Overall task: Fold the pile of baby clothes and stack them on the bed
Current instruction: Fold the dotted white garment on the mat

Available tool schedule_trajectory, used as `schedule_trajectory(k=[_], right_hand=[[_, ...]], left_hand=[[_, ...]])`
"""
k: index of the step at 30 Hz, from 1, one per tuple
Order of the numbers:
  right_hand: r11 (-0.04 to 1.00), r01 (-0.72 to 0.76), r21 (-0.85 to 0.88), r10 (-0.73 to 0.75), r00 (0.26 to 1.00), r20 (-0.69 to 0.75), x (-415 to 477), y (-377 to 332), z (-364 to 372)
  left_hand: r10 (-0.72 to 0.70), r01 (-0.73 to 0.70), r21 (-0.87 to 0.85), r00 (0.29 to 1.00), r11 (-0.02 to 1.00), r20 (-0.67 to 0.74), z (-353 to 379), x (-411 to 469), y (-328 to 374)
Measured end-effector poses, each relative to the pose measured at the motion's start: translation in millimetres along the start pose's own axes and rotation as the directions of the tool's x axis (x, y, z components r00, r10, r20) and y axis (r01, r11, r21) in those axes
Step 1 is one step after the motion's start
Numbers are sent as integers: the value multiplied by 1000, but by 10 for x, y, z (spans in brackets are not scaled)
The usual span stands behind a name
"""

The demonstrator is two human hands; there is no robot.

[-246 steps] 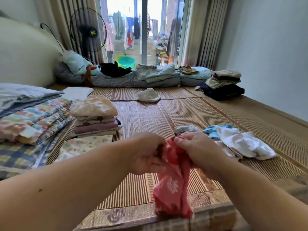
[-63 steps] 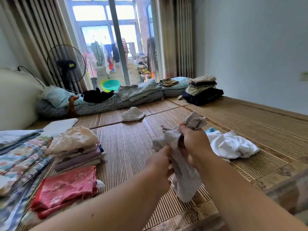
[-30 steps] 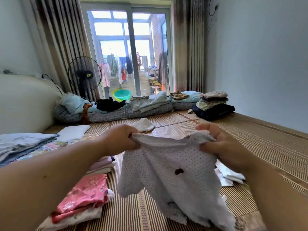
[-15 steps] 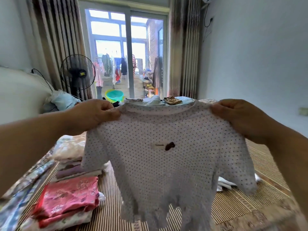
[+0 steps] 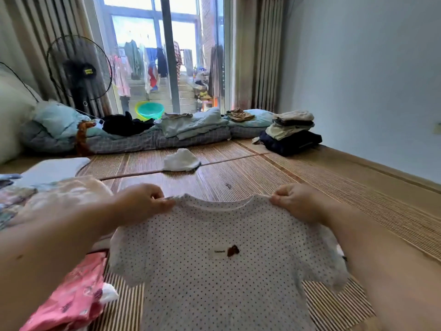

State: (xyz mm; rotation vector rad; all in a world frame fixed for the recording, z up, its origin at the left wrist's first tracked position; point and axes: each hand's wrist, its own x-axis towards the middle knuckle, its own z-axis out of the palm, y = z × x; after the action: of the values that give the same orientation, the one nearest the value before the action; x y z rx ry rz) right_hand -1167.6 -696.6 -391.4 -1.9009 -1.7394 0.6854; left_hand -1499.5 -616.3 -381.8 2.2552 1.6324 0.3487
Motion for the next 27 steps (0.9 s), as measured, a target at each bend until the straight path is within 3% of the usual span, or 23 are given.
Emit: schedule_trajectory(k=[3, 8, 12, 15, 19, 21, 24, 27], right_hand=[[998, -57, -32, 57, 998, -6, 529, 295, 367], [971, -150, -184, 128, 984, -126, 924, 684, 882], [928, -233, -290, 254, 967, 36, 1010, 900, 856], [902, -248, -352, 309, 942, 127, 922, 991, 697], [901, -285, -327, 345, 927, 144, 738, 1016, 581], [909, -293, -298, 329, 941, 81, 695, 977, 526], [935, -292, -203, 295, 955, -20, 638, 873, 465], [935, -329, -129, 320, 943, -87, 603, 748, 443]], left_hand=[[-48, 54, -89, 996, 995, 69, 452, 392, -243], [-103, 110, -62, 988, 992, 113, 1029, 892, -476], [-168, 176, -24, 964, 984, 207, 1232, 1112, -616], [-238, 235, 49, 917, 971, 320, 1165, 1130, -819], [-367, 243, 329, 842, 912, 396, 1016, 944, -1045], [-371, 310, 211, 845, 927, 385, 995, 883, -1142], [-381, 489, -242, 842, 838, 382, 879, 760, -1137], [-354, 506, -393, 847, 768, 398, 741, 698, -913]])
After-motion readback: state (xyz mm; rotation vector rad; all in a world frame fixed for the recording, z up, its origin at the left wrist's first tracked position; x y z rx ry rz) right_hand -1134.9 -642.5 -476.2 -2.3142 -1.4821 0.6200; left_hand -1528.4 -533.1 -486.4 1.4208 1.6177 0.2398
